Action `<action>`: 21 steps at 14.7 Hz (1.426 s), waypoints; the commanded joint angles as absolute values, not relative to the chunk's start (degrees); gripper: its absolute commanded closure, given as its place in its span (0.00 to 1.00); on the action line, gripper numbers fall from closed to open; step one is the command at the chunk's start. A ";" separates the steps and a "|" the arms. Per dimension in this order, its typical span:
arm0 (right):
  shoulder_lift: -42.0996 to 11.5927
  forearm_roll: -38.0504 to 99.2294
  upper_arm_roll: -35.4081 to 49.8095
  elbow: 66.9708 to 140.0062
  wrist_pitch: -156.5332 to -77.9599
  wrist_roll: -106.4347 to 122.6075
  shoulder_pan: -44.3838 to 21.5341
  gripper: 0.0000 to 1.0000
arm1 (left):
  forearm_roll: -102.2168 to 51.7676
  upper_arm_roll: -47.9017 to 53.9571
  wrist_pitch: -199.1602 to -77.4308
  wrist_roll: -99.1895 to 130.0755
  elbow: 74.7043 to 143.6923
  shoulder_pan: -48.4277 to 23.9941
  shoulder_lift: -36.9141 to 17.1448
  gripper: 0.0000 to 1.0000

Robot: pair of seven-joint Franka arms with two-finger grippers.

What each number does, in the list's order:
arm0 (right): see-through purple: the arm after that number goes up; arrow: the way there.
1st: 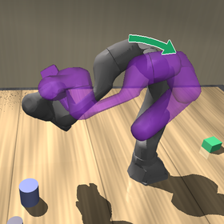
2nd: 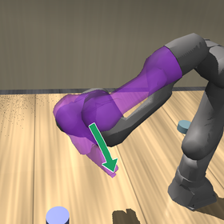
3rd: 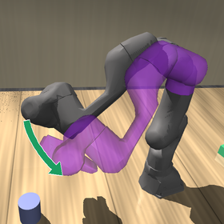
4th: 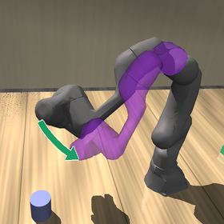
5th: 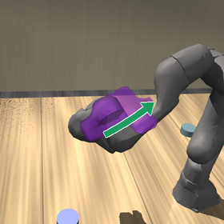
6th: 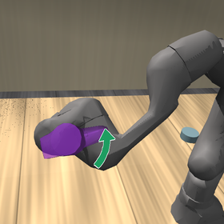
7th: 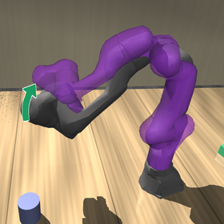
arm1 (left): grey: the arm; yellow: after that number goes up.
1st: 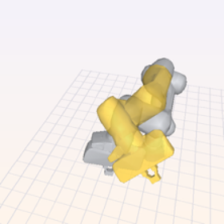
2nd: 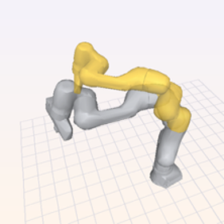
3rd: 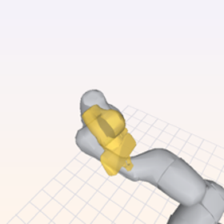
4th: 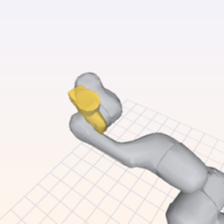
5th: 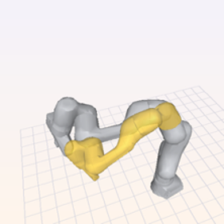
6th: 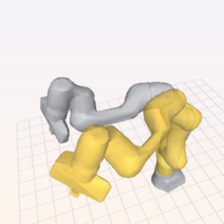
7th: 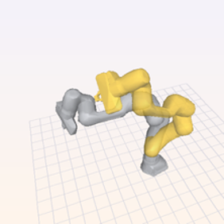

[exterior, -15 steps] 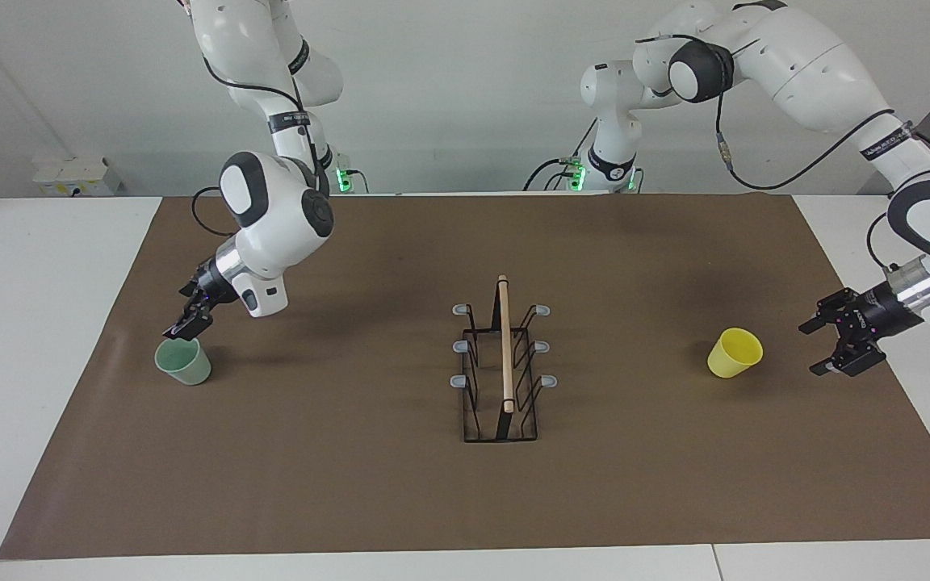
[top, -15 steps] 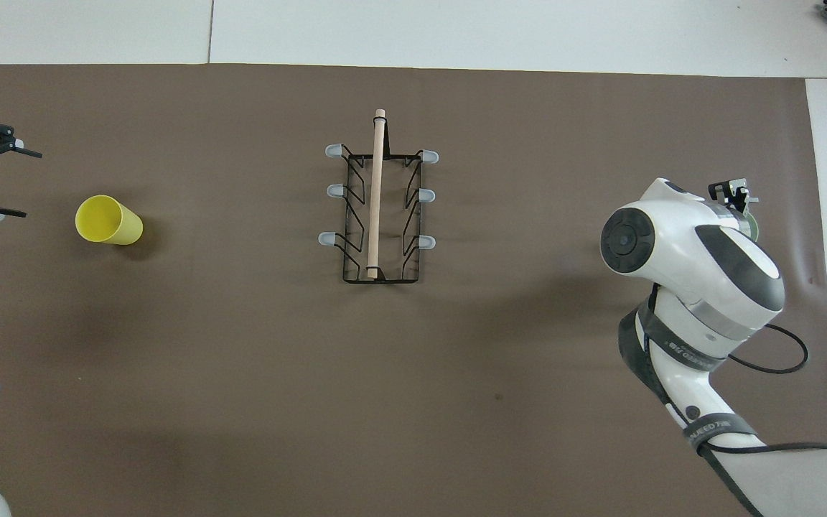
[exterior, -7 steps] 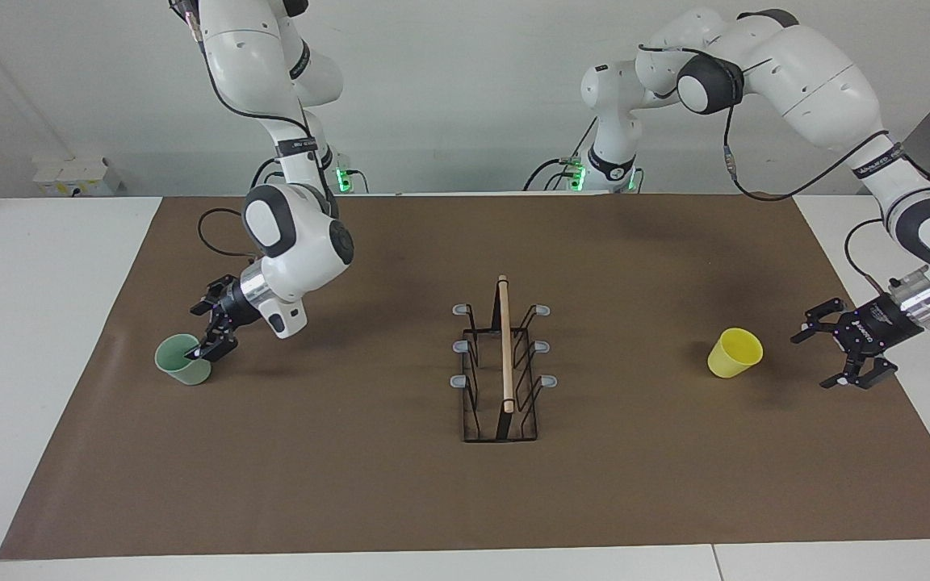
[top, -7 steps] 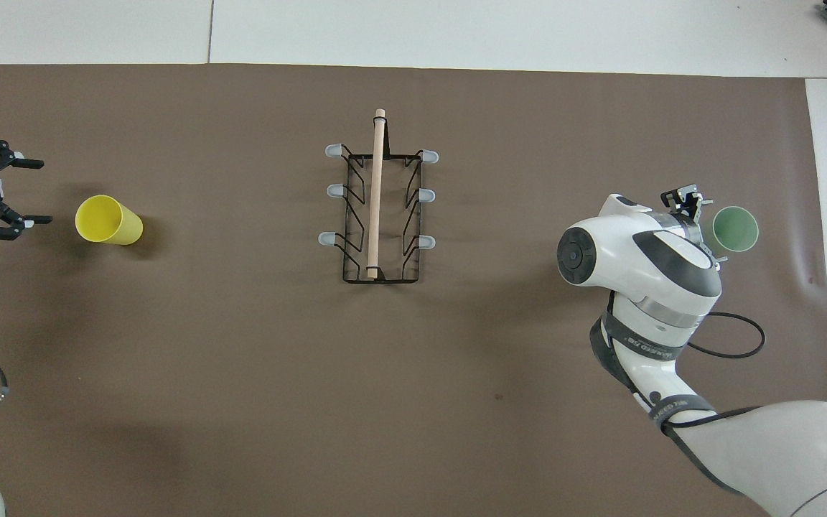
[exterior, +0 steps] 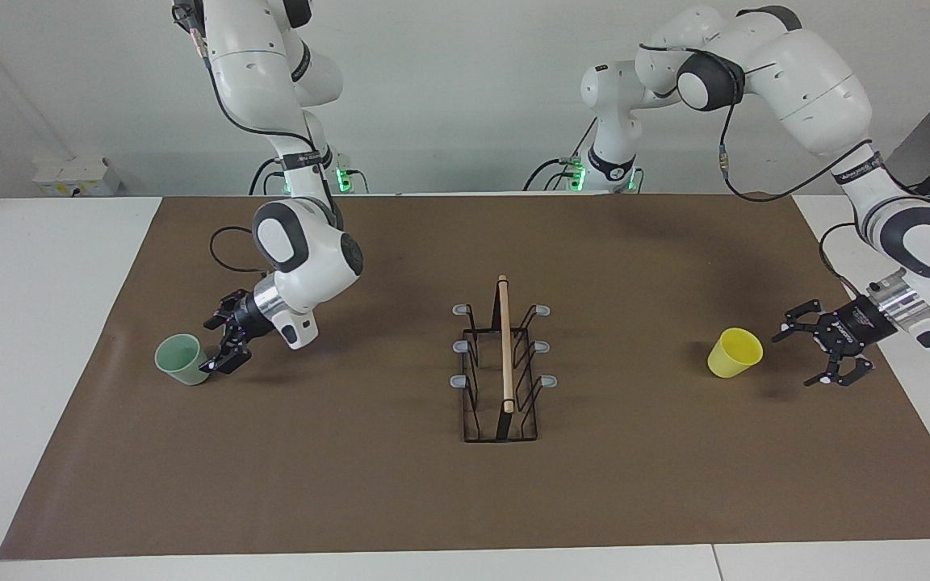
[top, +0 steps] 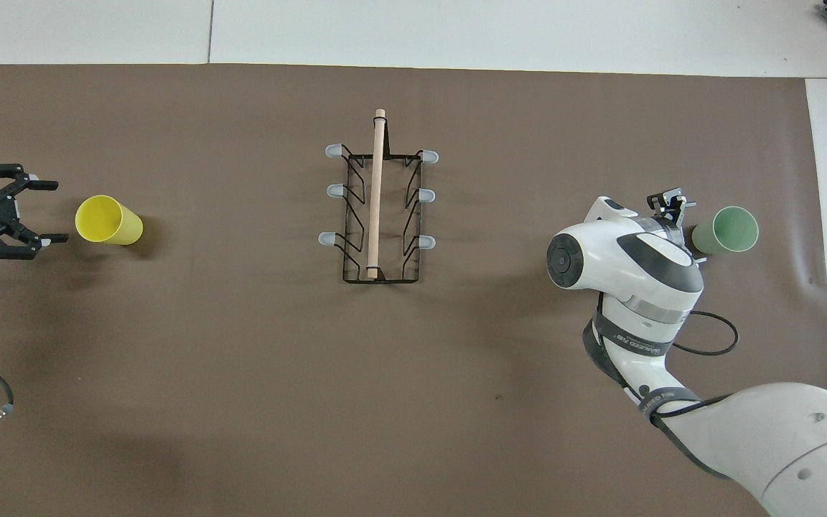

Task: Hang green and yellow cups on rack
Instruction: 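Close the left gripper on the yellow cup's rim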

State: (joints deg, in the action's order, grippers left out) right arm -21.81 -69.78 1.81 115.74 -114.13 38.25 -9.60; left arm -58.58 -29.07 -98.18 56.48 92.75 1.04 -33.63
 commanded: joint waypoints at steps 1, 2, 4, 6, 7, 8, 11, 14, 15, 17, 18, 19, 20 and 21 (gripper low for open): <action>-23.29 -71.81 1.93 115.40 -117.06 35.68 -9.23 0.00 | -63.01 -29.79 -101.59 55.02 103.52 -0.61 -28.13 0.00; -23.38 -72.15 1.93 115.84 -118.38 35.68 -8.71 0.00 | -65.37 -29.79 -102.65 55.02 104.93 -0.88 -27.78 0.00; -23.91 -74.52 1.85 116.45 -119.18 35.60 -8.27 0.00 | -70.11 -29.79 -106.07 54.93 107.91 -2.54 -27.08 0.00; -23.91 -77.41 1.85 117.07 -120.49 35.60 -7.47 0.00 | -75.82 -29.71 -108.27 53.54 111.95 -3.69 -25.93 0.00; -23.82 -79.43 1.85 117.85 -121.19 35.60 -6.86 0.00 | -77.15 -29.62 -108.89 51.61 113.28 -3.95 -25.23 0.00; -23.73 -81.28 1.85 118.56 -122.16 35.60 -5.99 0.00 | -77.86 -29.45 -110.20 51.42 113.29 -4.74 -25.31 0.00; -23.73 -82.97 1.85 119.35 -123.05 34.81 -5.36 0.00 | -80.41 -29.44 -112.76 50.89 115.39 -6.59 -25.14 0.00; -23.99 -86.46 1.85 120.67 -123.22 33.24 -5.36 0.00 | -80.77 -29.27 -112.59 50.71 116.10 -6.50 -24.70 0.00; -23.91 -88.83 1.85 121.72 -123.22 31.13 -5.19 0.00 | -81.90 -29.27 -112.59 49.84 116.80 -6.50 -24.44 0.00; -23.99 -90.70 1.85 122.17 -123.31 30.41 -4.49 0.00 | -83.84 -29.18 -112.76 47.04 118.21 -6.68 -24.08 0.00; -23.99 -91.40 1.85 122.17 -123.22 30.41 -4.22 0.00 | -84.89 -29.01 -112.50 42.58 119.26 -6.51 -23.39 0.00; -23.99 -92.45 1.85 122.17 -122.96 30.41 -4.04 0.00 | -87.25 -29.00 -112.85 41.32 119.88 -6.68 -23.20 0.00; -24.17 -93.77 1.85 122.43 -122.70 30.41 -4.13 0.00 | -88.49 -29.00 -113.63 41.40 120.14 -7.20 -23.29 0.00; -24.17 -94.13 1.85 122.61 -122.70 30.50 -4.13 0.00 | -89.11 -28.92 -114.60 41.40 121.02 -7.47 -23.12 0.00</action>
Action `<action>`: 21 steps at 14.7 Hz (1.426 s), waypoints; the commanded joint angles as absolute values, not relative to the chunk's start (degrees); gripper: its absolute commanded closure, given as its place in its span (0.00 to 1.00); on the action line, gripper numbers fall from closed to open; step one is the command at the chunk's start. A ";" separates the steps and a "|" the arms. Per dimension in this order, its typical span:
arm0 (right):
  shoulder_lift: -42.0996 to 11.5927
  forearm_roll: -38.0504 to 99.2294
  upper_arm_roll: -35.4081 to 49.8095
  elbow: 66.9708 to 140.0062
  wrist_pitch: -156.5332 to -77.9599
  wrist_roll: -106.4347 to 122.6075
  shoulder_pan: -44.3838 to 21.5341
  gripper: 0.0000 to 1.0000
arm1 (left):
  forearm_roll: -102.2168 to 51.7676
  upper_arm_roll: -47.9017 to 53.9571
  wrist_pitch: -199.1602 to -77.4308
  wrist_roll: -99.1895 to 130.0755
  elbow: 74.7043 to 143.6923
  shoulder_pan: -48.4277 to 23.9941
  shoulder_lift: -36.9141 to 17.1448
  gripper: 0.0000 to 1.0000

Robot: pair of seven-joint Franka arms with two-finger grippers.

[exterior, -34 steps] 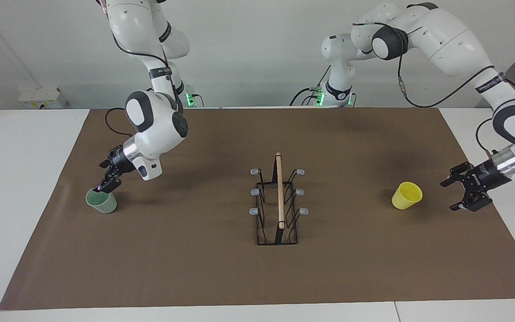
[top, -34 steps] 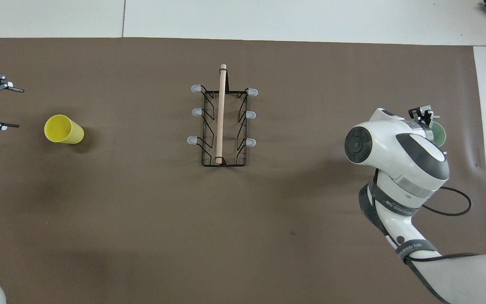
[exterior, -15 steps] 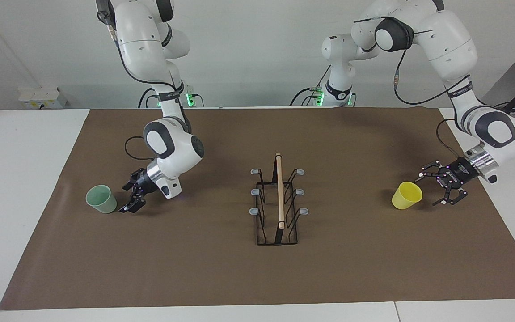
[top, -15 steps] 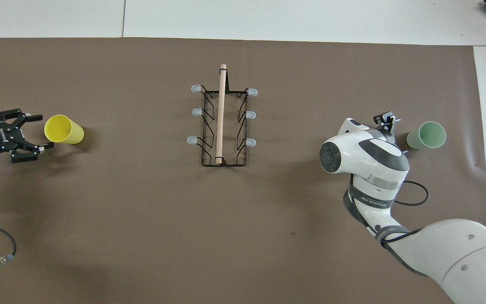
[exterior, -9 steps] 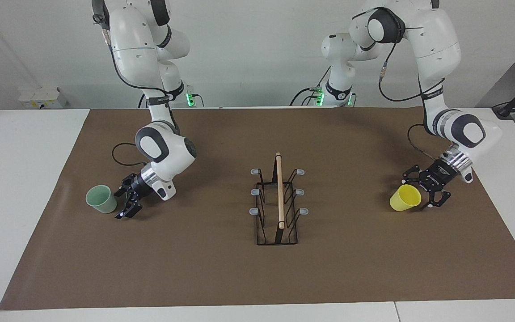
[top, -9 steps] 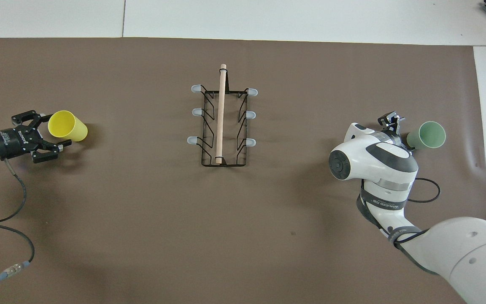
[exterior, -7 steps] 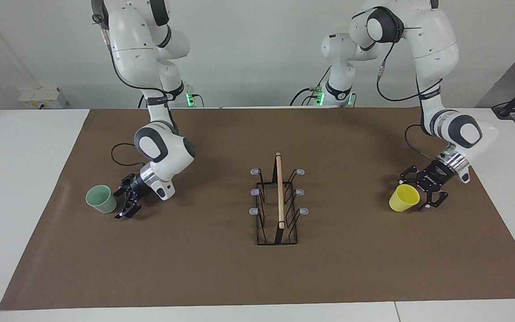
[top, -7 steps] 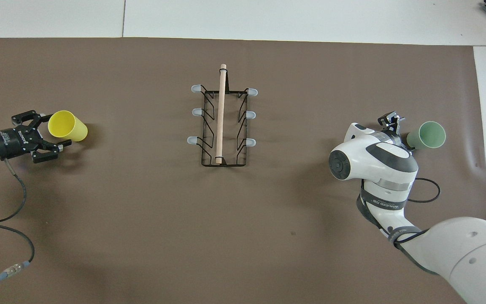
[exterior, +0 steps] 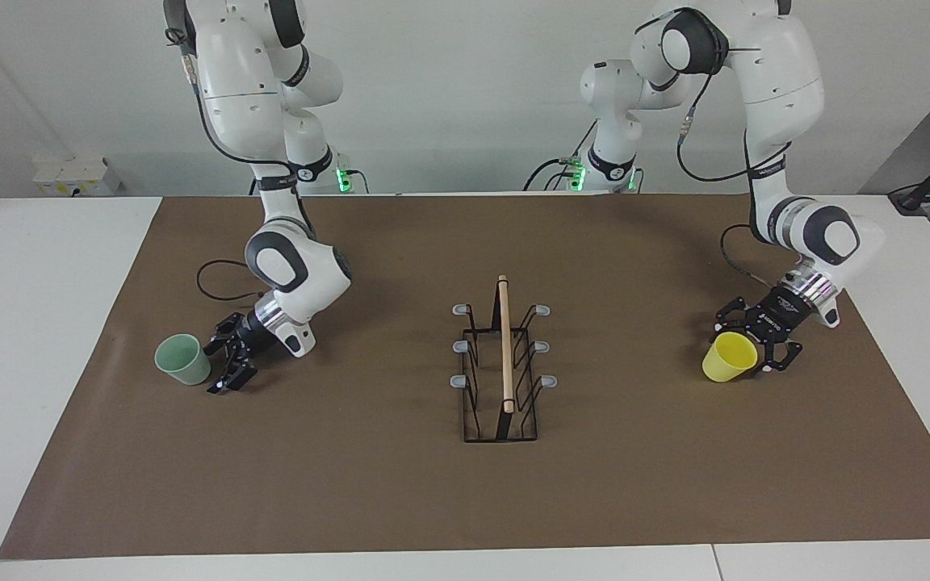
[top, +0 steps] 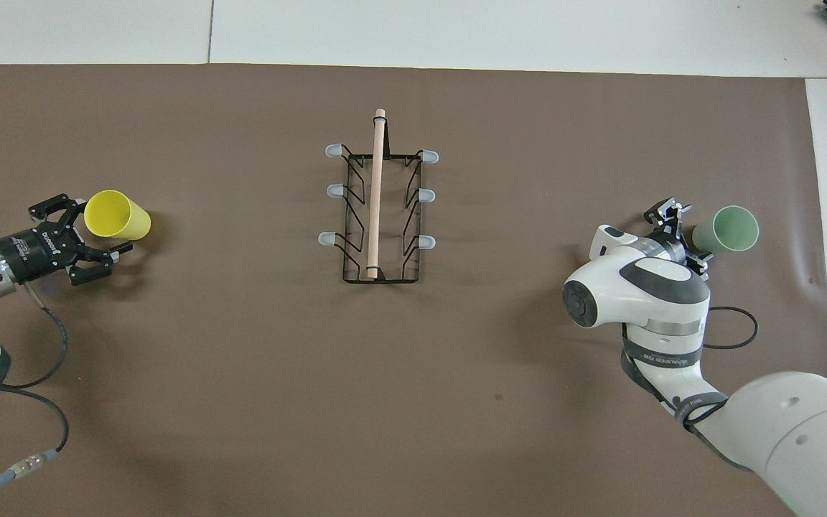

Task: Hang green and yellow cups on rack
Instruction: 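Close the left gripper on the yellow cup's rim, then lift the yellow cup with the left gripper while the right gripper grasps green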

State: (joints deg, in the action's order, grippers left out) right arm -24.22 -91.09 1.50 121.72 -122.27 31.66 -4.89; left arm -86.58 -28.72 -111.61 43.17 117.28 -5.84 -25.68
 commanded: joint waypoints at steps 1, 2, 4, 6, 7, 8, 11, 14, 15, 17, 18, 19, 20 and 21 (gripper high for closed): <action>-24.17 -94.22 1.85 122.69 -122.70 30.50 -4.13 0.00 | -90.08 -28.83 -114.78 41.40 121.20 -7.64 -23.03 0.00; -24.17 -94.91 1.76 122.78 -122.70 30.50 -4.22 0.00 | -90.44 -28.74 -114.70 40.61 121.38 -8.17 -23.03 0.00; -24.08 -95.71 1.76 123.22 -122.78 30.50 -4.04 0.00 | -92.53 -28.65 -115.05 40.52 121.38 -9.22 -23.03 0.00; -24.08 -95.71 1.84 123.49 -122.52 30.50 -4.13 0.00 | -93.25 -28.65 -116.44 40.34 121.29 -10.02 -23.20 0.00; -23.91 -95.71 1.85 124.18 -122.26 30.32 -4.04 0.00 | -93.43 -28.30 -117.50 40.08 121.20 -10.80 -23.29 0.00; -23.65 -95.71 1.85 125.06 -122.08 29.80 -4.13 0.00 | -93.43 -27.78 -117.60 39.73 121.20 -10.90 -23.29 0.00; -23.38 -95.71 1.76 125.95 -121.82 29.36 -4.13 0.00 | -93.43 -27.77 -117.07 37.37 121.20 -10.72 -22.85 0.21; -23.29 -95.89 1.67 125.95 -121.90 29.36 -3.96 0.00 | -93.08 -28.30 -117.34 40.16 119.72 -10.72 -22.24 0.97; -23.29 -96.50 1.67 126.03 -121.90 29.36 -3.61 0.00 | -92.55 -28.30 -117.86 39.73 118.75 -10.72 -21.89 1.00; -23.29 -96.68 1.67 126.21 -121.82 29.36 -3.52 0.00 | -92.55 -28.30 -118.04 39.90 116.99 -10.81 -21.97 1.00; -23.29 -96.68 1.58 126.21 -121.82 29.27 -3.52 0.00 | -92.46 -28.39 -118.04 39.99 116.63 -10.81 -21.80 1.00; -23.29 -96.85 1.58 126.21 -121.82 29.27 -3.52 0.00 | -92.29 -28.48 -117.95 39.99 115.76 -10.55 -21.71 1.00; -23.29 -97.12 1.58 126.21 -121.82 29.01 -3.34 0.00 | -91.42 -28.39 -117.95 40.08 114.79 -10.20 -21.53 1.00; -23.29 -97.73 1.58 126.21 -121.82 28.74 -2.73 0.00 | -90.10 -28.39 -117.86 40.08 113.57 -10.11 -21.45 1.00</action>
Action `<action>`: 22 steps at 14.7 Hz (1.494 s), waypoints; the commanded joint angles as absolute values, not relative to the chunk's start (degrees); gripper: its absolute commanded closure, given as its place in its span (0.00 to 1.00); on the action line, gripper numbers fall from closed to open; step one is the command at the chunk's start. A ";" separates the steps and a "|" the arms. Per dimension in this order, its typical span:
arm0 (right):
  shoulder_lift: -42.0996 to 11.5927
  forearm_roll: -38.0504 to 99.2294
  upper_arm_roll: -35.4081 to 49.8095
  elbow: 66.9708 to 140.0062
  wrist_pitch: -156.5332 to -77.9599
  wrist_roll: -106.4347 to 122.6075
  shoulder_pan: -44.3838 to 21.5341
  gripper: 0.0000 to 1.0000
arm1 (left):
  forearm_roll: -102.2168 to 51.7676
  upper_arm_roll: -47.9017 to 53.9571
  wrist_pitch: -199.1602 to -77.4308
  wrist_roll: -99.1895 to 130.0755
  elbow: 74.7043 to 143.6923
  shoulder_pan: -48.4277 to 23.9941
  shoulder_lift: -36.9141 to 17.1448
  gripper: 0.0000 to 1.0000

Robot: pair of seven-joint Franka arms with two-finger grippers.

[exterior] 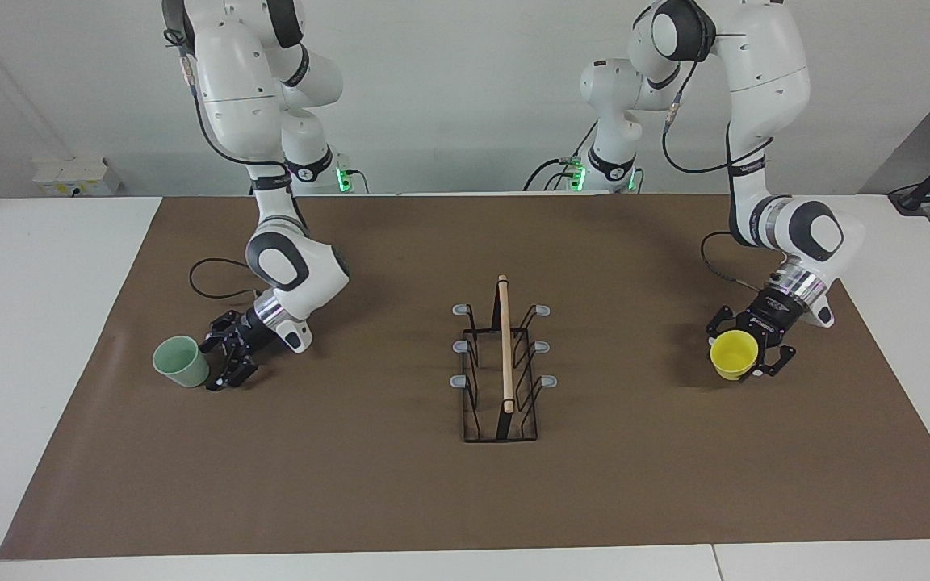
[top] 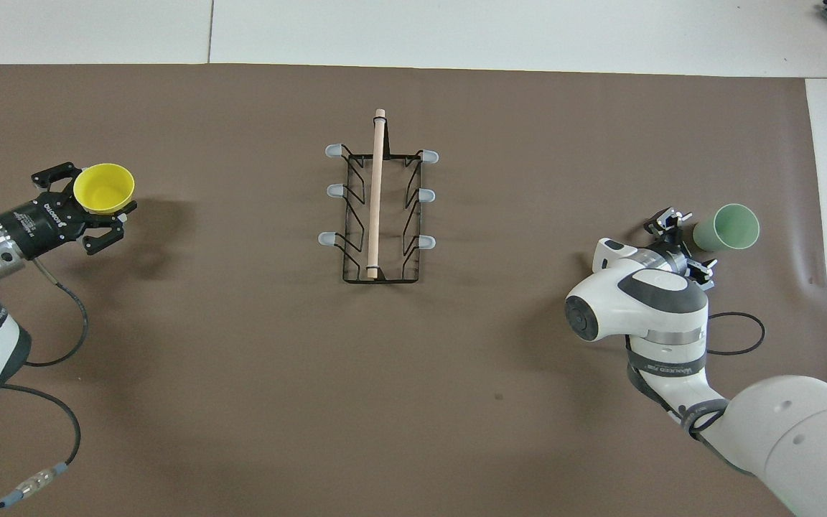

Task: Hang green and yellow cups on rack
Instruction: 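Lift the yellow cup with the left gripper while the right gripper grasps green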

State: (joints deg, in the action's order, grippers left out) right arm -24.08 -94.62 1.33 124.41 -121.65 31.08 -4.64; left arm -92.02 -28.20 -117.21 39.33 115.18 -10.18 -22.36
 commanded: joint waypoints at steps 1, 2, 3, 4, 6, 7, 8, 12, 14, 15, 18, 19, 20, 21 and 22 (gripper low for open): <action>-23.29 -98.26 1.50 126.21 -121.82 28.48 -2.29 0.00 | -89.48 -28.21 -117.95 40.34 112.16 -10.02 -21.45 1.00; -23.29 -98.44 1.49 126.21 -121.73 28.30 -2.29 0.00 | -89.12 -28.21 -118.04 40.34 110.76 -10.11 -21.45 1.00; -23.29 -98.52 1.49 126.21 -121.47 28.21 -2.29 0.00 | -87.12 -27.95 -118.82 40.34 109.18 -10.19 -21.36 1.00; -23.20 -98.53 1.58 126.21 -121.12 28.21 -2.11 0.00 | -85.27 -27.86 -123.00 40.43 108.29 -10.98 -20.75 1.00; -23.20 -98.53 1.58 126.12 -120.94 28.21 -1.24 0.00 | -84.03 -24.98 -133.47 41.39 108.72 -11.51 -16.72 1.00; -23.20 -98.61 1.50 126.04 -120.94 27.69 -1.14 0.00 | -82.37 -24.35 -134.29 41.48 108.98 -11.51 -15.57 1.00; -23.29 -98.61 1.49 125.95 -121.02 27.08 -0.97 0.00 | -79.05 -24.00 -134.56 41.40 108.98 -11.51 -14.86 1.00; -23.29 -100.02 1.58 125.95 -121.37 26.10 -0.09 0.00 | -65.77 -20.84 -133.95 41.75 109.07 -11.16 -9.42 1.00; -23.29 -100.54 1.58 125.95 -121.90 26.10 0.09 0.00 | -60.15 -17.51 -133.60 42.80 109.60 -10.90 -6.51 1.00; -23.29 -101.24 1.58 125.95 -122.08 26.10 0.44 0.00 | -55.94 -16.10 -132.72 43.06 109.51 -10.90 -5.37 1.00; -23.38 -102.13 1.58 126.04 -122.52 26.19 0.97 0.32 | -42.22 -10.30 -131.23 43.24 109.51 -10.55 -2.38 1.00; -23.38 -102.13 1.58 126.04 -122.52 26.28 0.97 0.44 | -38.71 -8.37 -129.92 43.24 109.42 -10.29 -1.59 1.00; -23.38 -102.13 1.58 126.04 -122.52 26.28 0.97 0.59 | -34.84 -6.00 -127.90 42.89 109.16 -9.59 -0.97 1.00; -23.47 -102.13 1.58 126.04 -122.52 26.28 0.97 0.68 | -30.54 -2.93 -125.53 43.15 108.64 -8.88 -0.79 1.00; -23.47 -102.13 1.58 126.04 -122.52 26.37 0.97 0.78 | -27.02 -0.64 -125.42 44.20 108.55 -8.79 -0.79 1.00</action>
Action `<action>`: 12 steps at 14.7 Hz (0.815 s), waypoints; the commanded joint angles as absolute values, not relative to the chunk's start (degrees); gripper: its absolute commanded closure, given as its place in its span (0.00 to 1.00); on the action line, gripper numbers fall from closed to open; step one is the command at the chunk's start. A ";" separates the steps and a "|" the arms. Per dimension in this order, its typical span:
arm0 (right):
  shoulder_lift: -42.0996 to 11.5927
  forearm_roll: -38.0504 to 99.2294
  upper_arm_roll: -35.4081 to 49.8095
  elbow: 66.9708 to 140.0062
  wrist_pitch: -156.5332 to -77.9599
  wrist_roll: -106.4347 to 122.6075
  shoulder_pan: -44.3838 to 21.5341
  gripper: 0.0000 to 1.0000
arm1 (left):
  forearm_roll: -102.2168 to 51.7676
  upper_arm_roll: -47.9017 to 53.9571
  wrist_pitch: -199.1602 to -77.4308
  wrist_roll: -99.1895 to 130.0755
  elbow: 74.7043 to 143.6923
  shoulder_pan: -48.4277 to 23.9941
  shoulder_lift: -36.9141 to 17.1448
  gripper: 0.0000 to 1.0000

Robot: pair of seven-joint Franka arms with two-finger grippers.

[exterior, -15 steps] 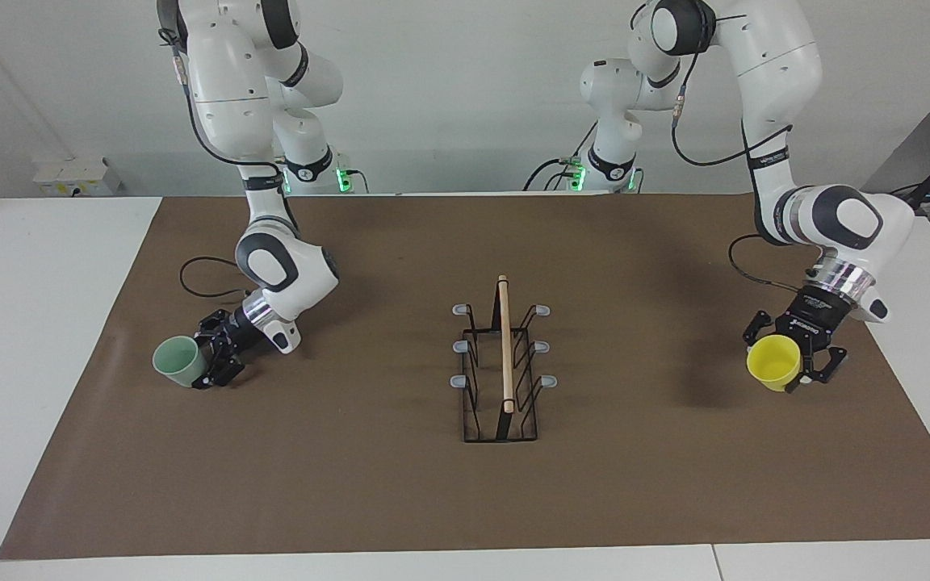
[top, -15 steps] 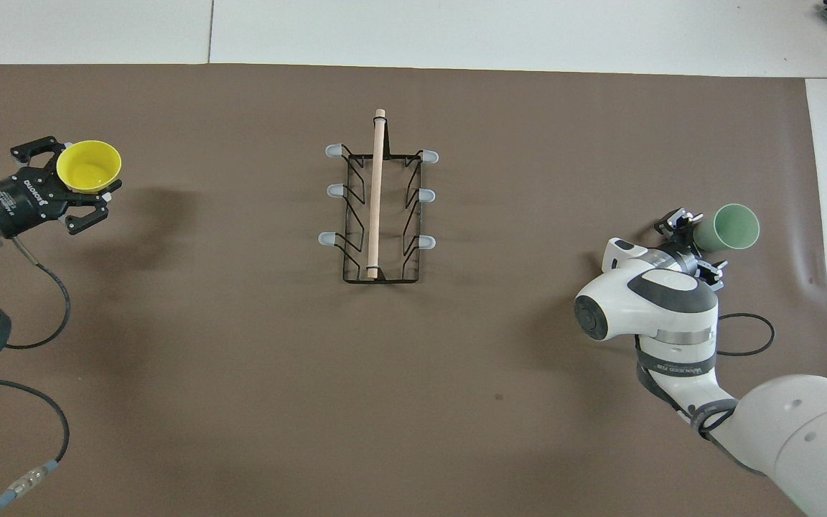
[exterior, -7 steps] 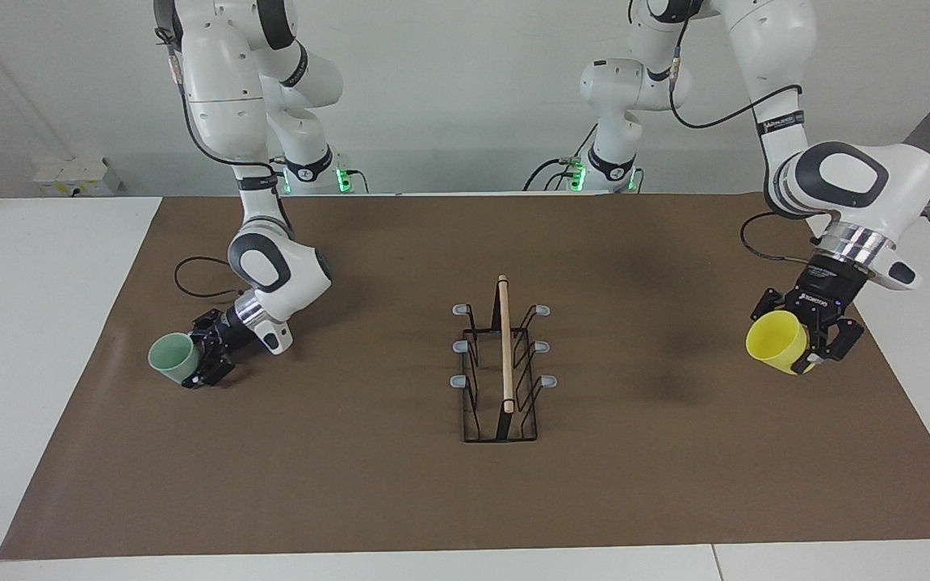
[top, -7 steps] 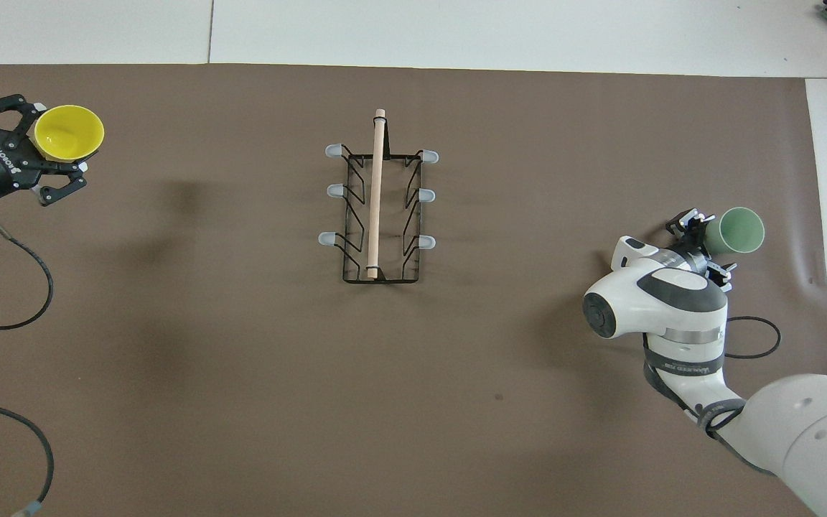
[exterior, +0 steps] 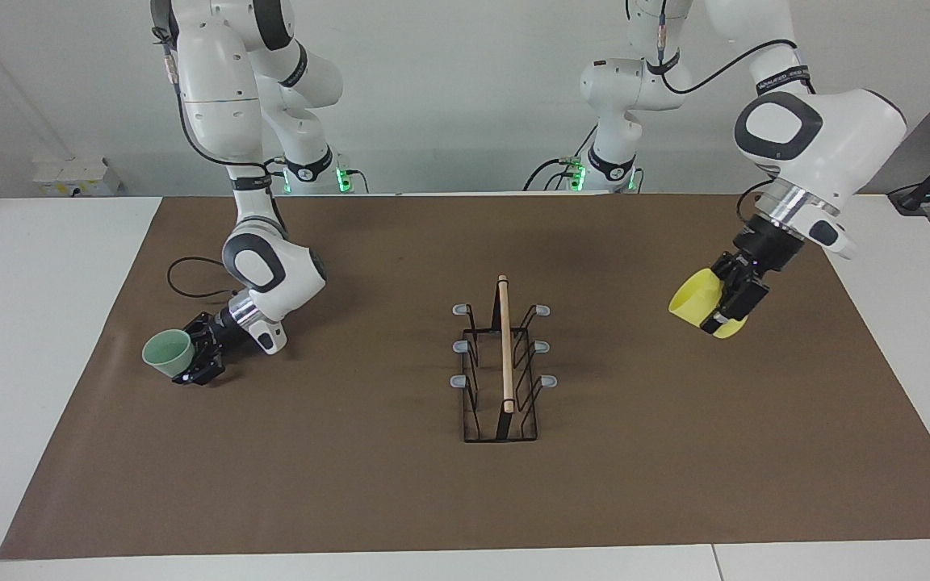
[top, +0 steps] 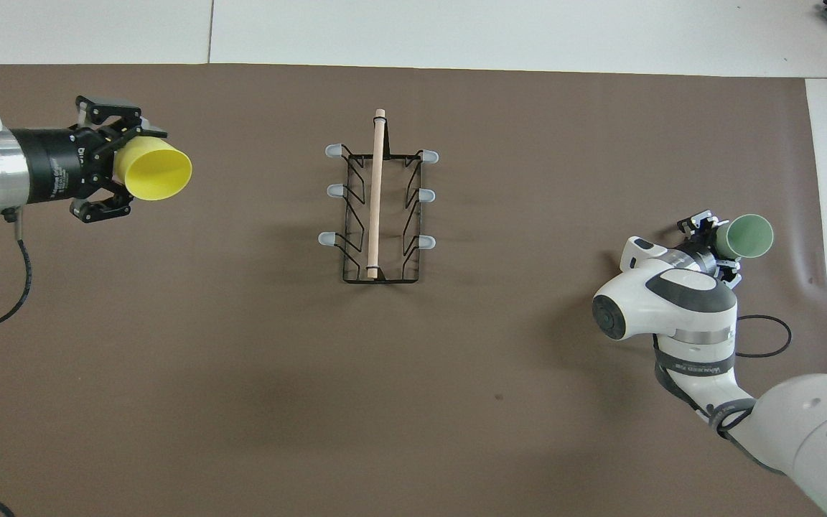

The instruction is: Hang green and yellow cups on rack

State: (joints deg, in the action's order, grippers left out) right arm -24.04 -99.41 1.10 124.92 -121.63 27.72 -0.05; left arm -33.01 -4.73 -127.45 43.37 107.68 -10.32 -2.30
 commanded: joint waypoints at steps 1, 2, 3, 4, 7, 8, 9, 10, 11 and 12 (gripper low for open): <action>-23.47 -102.13 1.58 126.04 -122.52 26.45 0.97 0.84 | -25.33 0.69 -125.68 44.56 108.46 -8.79 -0.88 1.00; -23.47 -102.13 1.67 125.95 -122.52 26.63 0.88 0.89 | -22.96 2.01 -126.21 44.13 108.37 -8.79 -1.05 1.00; -23.47 -102.04 1.76 125.51 -122.08 27.15 0.53 0.91 | -17.81 4.20 -127.52 44.12 108.63 -8.79 -1.05 1.00; -23.38 -101.17 1.84 124.90 -121.65 28.20 0.27 0.91 | -12.79 6.65 -129.27 44.03 109.24 -8.70 -0.97 1.00; -21.72 -88.12 2.37 122.36 -124.00 35.12 0.44 0.91 | -8.53 9.75 -137.51 37.75 111.17 -8.96 -1.49 1.00; -20.23 -82.76 2.37 122.00 -127.23 38.90 1.14 0.91 | -8.53 10.45 -141.20 34.23 112.66 -8.96 -1.49 1.00; -18.13 -77.75 2.37 122.25 -130.14 41.20 1.66 0.91 | -8.53 11.42 -144.29 32.19 114.50 -8.96 -1.41 1.00; -16.63 -73.61 2.37 122.43 -130.34 43.22 1.50 0.91 | -8.53 12.21 -147.54 30.78 116.26 -8.96 -1.41 1.00; -15.13 -69.48 2.37 122.52 -130.25 45.16 1.06 0.91 | -8.53 12.83 -151.66 28.50 117.58 -8.96 -1.67 1.00; -14.16 -65.78 2.46 122.52 -130.17 47.09 0.79 0.91 | -8.53 13.01 -155.79 27.26 118.99 -9.05 -2.02 1.00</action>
State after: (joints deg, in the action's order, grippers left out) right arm -17.54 -71.80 1.80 121.27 -129.22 43.13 0.25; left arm -9.68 12.06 -148.65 30.57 115.40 -9.55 -2.34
